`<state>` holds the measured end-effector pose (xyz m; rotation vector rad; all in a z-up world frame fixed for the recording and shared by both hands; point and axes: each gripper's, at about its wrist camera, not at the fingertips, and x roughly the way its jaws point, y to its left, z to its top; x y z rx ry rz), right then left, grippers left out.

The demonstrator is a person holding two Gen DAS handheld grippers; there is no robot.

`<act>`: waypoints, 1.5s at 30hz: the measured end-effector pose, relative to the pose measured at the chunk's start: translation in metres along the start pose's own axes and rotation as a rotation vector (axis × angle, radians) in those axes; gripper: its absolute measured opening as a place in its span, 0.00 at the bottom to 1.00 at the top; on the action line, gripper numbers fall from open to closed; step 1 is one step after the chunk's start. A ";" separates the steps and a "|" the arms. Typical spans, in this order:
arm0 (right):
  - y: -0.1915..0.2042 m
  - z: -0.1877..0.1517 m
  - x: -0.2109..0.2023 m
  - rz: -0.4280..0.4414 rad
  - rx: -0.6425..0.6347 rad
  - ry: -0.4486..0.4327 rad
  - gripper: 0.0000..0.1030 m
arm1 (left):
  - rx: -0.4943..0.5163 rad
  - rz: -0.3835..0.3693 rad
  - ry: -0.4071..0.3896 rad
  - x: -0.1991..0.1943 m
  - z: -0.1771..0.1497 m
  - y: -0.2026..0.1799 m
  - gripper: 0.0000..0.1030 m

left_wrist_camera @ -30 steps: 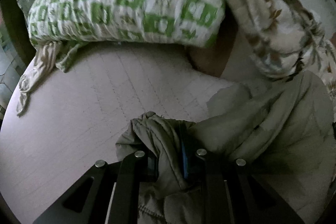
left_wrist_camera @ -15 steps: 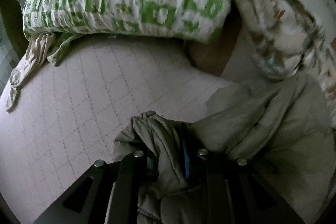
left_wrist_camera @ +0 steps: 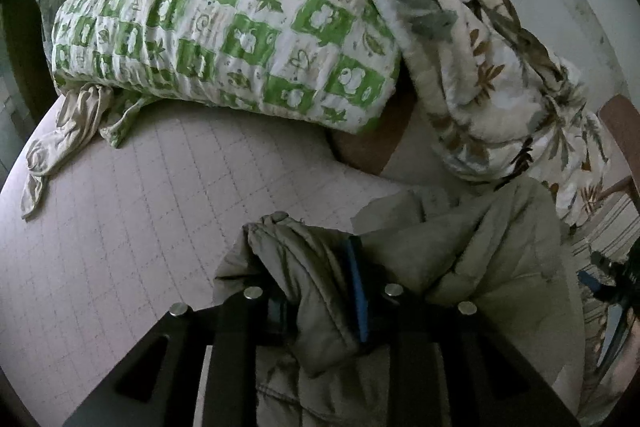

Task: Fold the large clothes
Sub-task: 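Lower the gathered olive coat onto the bed with both grippers and release it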

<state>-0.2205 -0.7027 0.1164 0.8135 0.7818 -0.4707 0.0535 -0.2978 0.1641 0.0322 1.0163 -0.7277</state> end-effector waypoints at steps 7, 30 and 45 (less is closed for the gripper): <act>0.012 -0.022 -0.002 -0.013 -0.030 0.033 1.00 | -0.023 -0.018 0.030 -0.008 0.008 -0.002 0.28; 0.044 -0.106 -0.032 -0.125 -0.211 0.046 1.00 | 0.233 0.024 -0.010 -0.041 -0.104 -0.060 1.00; 0.059 -0.119 0.029 -0.284 -0.286 0.143 1.00 | 0.373 0.219 0.053 0.048 -0.149 -0.115 1.00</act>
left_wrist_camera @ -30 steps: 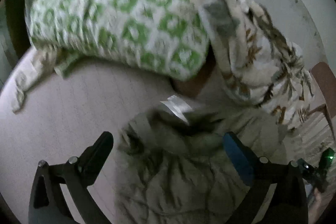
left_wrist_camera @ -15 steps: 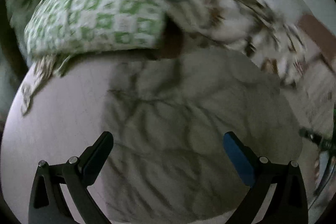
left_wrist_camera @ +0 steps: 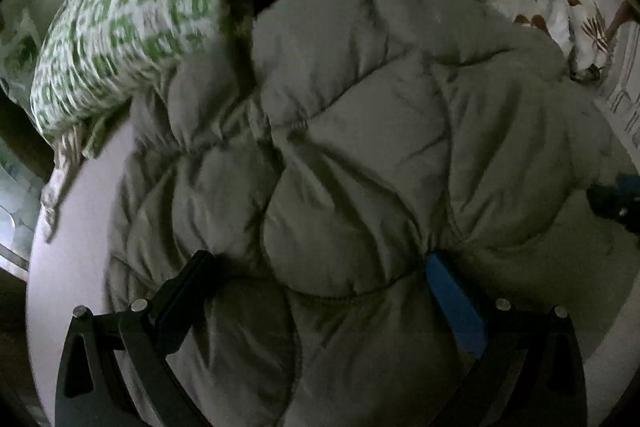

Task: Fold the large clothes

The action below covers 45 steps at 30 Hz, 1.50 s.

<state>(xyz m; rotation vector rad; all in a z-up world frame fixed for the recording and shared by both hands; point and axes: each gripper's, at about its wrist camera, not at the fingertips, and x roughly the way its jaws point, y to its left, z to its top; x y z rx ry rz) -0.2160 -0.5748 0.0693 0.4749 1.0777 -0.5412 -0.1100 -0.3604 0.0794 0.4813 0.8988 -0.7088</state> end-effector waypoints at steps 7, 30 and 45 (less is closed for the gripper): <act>0.007 -0.004 0.010 -0.051 -0.035 0.010 1.00 | -0.004 0.021 -0.011 0.001 -0.003 -0.003 1.00; 0.010 -0.072 -0.033 -0.084 -0.109 0.049 1.00 | -0.081 -0.001 -0.029 -0.047 -0.079 0.014 1.00; 0.016 -0.076 -0.004 -0.076 -0.113 0.086 1.00 | -0.023 0.011 -0.039 -0.034 -0.079 0.004 1.00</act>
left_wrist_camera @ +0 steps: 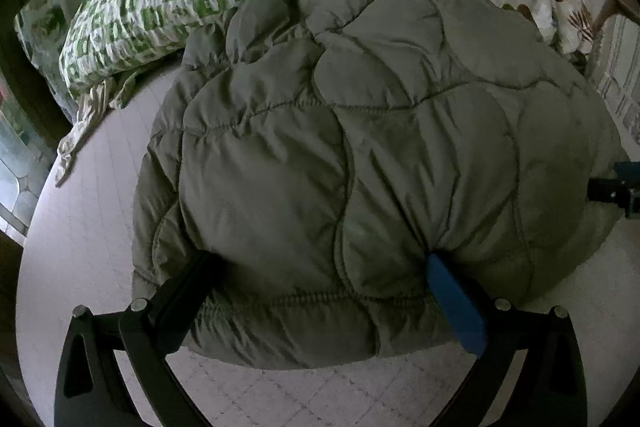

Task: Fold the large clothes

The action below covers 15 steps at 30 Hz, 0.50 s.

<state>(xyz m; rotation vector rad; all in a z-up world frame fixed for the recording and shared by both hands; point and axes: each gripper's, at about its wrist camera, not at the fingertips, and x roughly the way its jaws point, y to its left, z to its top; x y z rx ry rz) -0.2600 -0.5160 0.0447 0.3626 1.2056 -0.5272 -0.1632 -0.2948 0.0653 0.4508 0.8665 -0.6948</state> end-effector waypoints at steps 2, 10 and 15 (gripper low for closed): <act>-0.002 0.004 -0.005 0.011 -0.002 0.005 1.00 | -0.001 -0.006 -0.007 -0.005 0.000 0.002 1.00; -0.026 0.008 -0.037 0.003 -0.018 -0.070 1.00 | 0.013 0.019 -0.023 -0.030 0.010 0.013 1.00; -0.061 0.016 -0.060 -0.001 0.007 -0.103 1.00 | -0.017 -0.002 0.014 -0.031 0.024 0.047 1.00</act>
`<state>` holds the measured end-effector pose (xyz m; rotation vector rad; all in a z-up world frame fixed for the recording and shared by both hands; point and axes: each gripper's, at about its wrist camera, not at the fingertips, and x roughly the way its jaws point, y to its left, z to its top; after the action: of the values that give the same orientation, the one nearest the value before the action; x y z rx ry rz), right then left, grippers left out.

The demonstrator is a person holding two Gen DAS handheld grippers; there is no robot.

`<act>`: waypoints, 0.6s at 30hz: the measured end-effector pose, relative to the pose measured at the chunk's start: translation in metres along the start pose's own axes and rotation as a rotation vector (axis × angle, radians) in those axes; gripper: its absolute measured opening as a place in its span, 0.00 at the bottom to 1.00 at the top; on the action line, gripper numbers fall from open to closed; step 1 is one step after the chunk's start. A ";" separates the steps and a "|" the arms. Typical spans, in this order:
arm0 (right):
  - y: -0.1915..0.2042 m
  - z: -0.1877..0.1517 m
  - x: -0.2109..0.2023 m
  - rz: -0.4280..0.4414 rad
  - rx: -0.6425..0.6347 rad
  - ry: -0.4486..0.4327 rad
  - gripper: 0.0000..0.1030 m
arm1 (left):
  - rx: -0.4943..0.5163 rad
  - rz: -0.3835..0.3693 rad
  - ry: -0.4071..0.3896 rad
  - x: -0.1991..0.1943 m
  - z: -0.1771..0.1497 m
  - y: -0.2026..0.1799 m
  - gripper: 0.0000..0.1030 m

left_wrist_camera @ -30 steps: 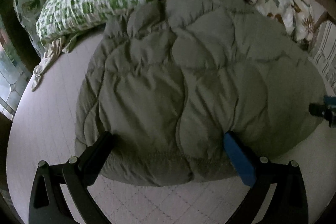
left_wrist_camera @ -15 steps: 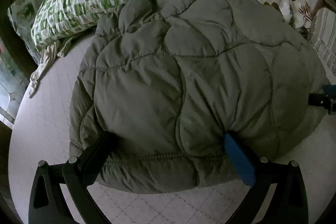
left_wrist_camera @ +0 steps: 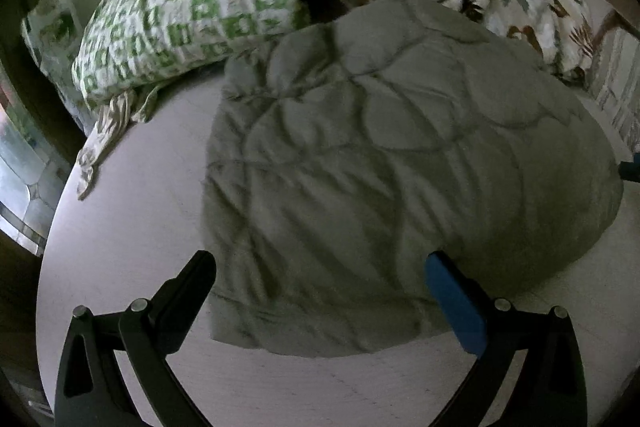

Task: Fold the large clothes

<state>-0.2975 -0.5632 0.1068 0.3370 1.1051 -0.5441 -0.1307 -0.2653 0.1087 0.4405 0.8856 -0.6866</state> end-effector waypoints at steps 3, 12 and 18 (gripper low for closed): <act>-0.029 0.012 0.000 -0.006 0.033 0.020 1.00 | -0.044 0.030 0.025 0.009 0.010 0.027 1.00; -0.076 0.040 0.046 0.167 0.169 0.147 1.00 | -0.074 0.015 0.060 0.044 0.027 0.061 1.00; -0.064 0.044 0.085 0.248 0.158 0.234 1.00 | -0.068 -0.023 0.098 0.071 0.032 0.060 1.00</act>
<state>-0.2719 -0.6593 0.0483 0.6791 1.2267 -0.3781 -0.0397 -0.2681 0.0725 0.4062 1.0054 -0.6577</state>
